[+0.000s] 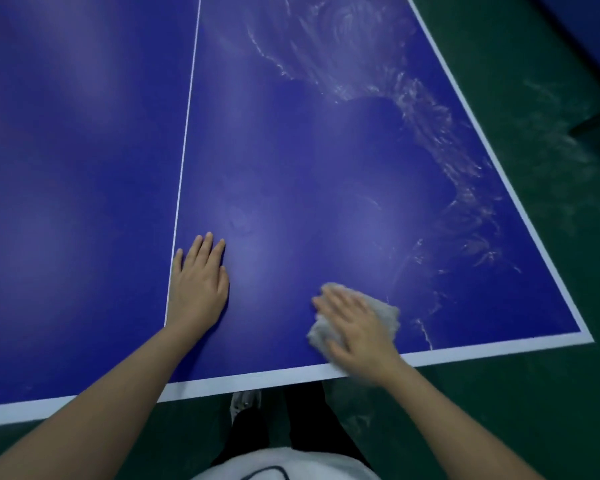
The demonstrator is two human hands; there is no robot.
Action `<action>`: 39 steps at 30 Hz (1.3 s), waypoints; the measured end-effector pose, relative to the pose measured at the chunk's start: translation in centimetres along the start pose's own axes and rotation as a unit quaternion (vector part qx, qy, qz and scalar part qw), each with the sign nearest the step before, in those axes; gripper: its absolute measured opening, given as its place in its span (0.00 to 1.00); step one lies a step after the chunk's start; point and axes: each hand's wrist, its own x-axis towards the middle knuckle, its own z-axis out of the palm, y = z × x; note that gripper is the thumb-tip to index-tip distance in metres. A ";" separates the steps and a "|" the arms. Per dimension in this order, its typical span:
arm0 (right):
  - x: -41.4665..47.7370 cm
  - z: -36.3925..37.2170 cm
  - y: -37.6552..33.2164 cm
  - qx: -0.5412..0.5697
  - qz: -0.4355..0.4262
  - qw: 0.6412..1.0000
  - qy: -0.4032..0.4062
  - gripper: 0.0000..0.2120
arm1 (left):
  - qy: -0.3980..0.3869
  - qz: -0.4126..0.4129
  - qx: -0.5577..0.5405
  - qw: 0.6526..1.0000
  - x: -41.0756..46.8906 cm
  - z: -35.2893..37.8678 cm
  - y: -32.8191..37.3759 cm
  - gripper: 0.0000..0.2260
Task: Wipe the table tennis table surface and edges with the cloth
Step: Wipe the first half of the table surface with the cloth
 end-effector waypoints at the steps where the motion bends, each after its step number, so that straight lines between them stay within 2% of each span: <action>1: -0.8 -0.4 1.8 0.005 0.081 0.996 0.031 0.27 | -0.003 -0.001 0.004 1.000 0.1 0.0 0.1 0.21; 3: -2.2 -1.2 5.4 -0.002 0.237 0.968 0.082 0.26 | -0.007 -0.002 0.011 1.000 0.1 -0.1 0.4 0.21; 5: -3.0 -1.8 7.6 -0.004 0.356 0.929 0.100 0.27 | -0.009 -0.002 0.018 1.000 0.2 -0.1 0.5 0.21; 9: -1.8 -1.4 5.9 0.012 0.481 0.866 0.139 0.28 | -0.014 0.000 0.027 1.000 0.2 0.0 0.5 0.21; 11: -0.3 -0.5 2.6 -0.009 0.447 0.883 0.143 0.28 | -0.011 0.000 0.025 1.000 0.2 0.0 0.5 0.21; 15: 2.7 1.2 -2.9 -0.026 0.198 0.978 0.063 0.29 | -0.009 -0.001 0.022 1.000 0.1 -0.1 0.6 0.21; 18: 3.2 0.1 -1.3 -0.013 0.060 0.998 0.020 0.29 | -0.013 0.000 0.025 1.000 0.1 -0.3 0.6 0.21; 20: 3.1 -1.4 1.9 0.007 0.040 0.999 0.017 0.29 | -0.017 0.000 0.023 1.000 0.1 -0.5 0.7 0.21; 21: 3.0 -2.1 4.0 0.007 0.074 0.997 0.037 0.29 | -0.016 -0.001 0.022 1.000 0.1 -0.5 0.7 0.21; 23: 2.4 -3.2 8.4 0.004 0.218 0.970 0.105 0.27 | -0.011 -0.004 0.022 1.000 0.1 -0.7 0.9 0.22; 26: 1.8 -4.1 12.4 0.010 0.467 0.870 0.155 0.27 | -0.009 -0.010 0.025 1.000 0.3 -0.7 1.0 0.25; 27: 2.3 -4.0 12.5 0.013 0.513 0.842 0.164 0.27 | -0.008 -0.012 0.027 1.000 0.3 -0.7 1.1 0.25; 28: 3.1 -4.0 12.0 0.011 0.529 0.831 0.173 0.27 | -0.007 -0.013 0.027 1.000 0.4 -0.6 1.1 0.25; 29: 4.2 -3.8 11.1 0.000 0.511 0.841 0.178 0.27 | -0.005 -0.014 0.029 0.999 0.4 -0.4 1.1 0.25; 30: 5.5 -3.5 9.9 -0.015 0.459 0.871 0.174 0.27 | -0.002 -0.016 0.030 0.999 0.4 -0.3 1.1 0.25; 32: 8.3 -2.8 6.9 -0.028 0.283 0.949 0.137 0.28 | 0.007 -0.032 0.024 0.999 0.5 -0.2 1.3 0.25; 34: 10.4 -2.4 4.6 -0.022 0.093 0.993 0.067 0.29 | 0.028 -0.063 0.004 0.998 0.7 -0.1 2.5 0.23; 36: 11.7 -2.5 4.7 -0.032 -0.039 0.999 0.017 0.29 | 0.053 -0.075 -0.014 0.996 1.1 0.3 5.3 0.22; 37: 12.3 -2.9 5.7 -0.033 -0.073 0.997 0.008 0.29 | 0.056 -0.068 -0.019 0.996 1.5 0.7 7.1 0.21; 39: 13.9 -4.2 9.1 -0.017 -0.068 0.997 0.010 0.29 | 0.047 -0.040 -0.026 0.998 2.4 1.7 11.1 0.23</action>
